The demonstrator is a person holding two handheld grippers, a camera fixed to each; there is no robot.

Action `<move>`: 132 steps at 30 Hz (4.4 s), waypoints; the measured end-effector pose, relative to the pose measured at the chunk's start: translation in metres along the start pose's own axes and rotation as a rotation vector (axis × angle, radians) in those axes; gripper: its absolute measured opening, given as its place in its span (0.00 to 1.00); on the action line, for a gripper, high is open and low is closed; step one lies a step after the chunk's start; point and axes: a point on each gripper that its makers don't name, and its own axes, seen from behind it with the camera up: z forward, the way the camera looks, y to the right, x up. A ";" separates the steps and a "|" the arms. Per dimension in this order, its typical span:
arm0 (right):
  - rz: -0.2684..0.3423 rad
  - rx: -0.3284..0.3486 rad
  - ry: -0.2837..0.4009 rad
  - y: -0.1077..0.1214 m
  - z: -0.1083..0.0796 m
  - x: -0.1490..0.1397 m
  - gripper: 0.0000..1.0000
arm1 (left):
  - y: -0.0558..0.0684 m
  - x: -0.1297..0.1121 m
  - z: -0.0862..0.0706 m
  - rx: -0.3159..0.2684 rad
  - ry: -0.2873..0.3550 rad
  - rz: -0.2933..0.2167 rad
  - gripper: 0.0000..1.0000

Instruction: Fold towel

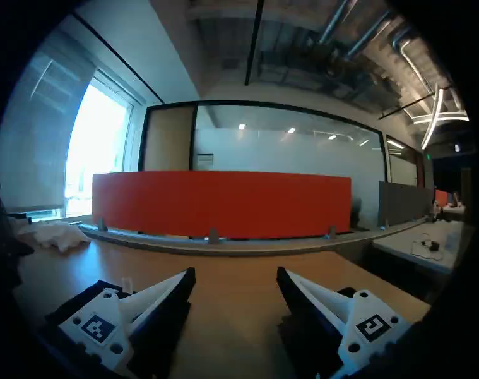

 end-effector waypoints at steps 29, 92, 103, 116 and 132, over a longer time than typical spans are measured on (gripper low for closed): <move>-0.037 0.017 -0.041 -0.010 -0.007 0.117 1.00 | 0.023 0.099 -0.004 -0.073 -0.090 0.038 0.93; -0.327 0.590 -0.520 -0.108 -0.059 -0.055 1.00 | 0.119 -0.074 -0.037 -0.524 -0.528 0.242 0.93; -0.334 0.597 -0.579 -0.107 -0.071 -0.102 1.00 | 0.130 -0.125 -0.053 -0.574 -0.606 0.272 0.93; -0.341 0.608 -0.654 -0.104 -0.089 -0.153 1.00 | 0.138 -0.178 -0.074 -0.631 -0.718 0.284 0.93; -0.359 0.624 -0.742 -0.098 -0.108 -0.195 1.00 | 0.139 -0.210 -0.093 -0.658 -0.806 0.299 0.93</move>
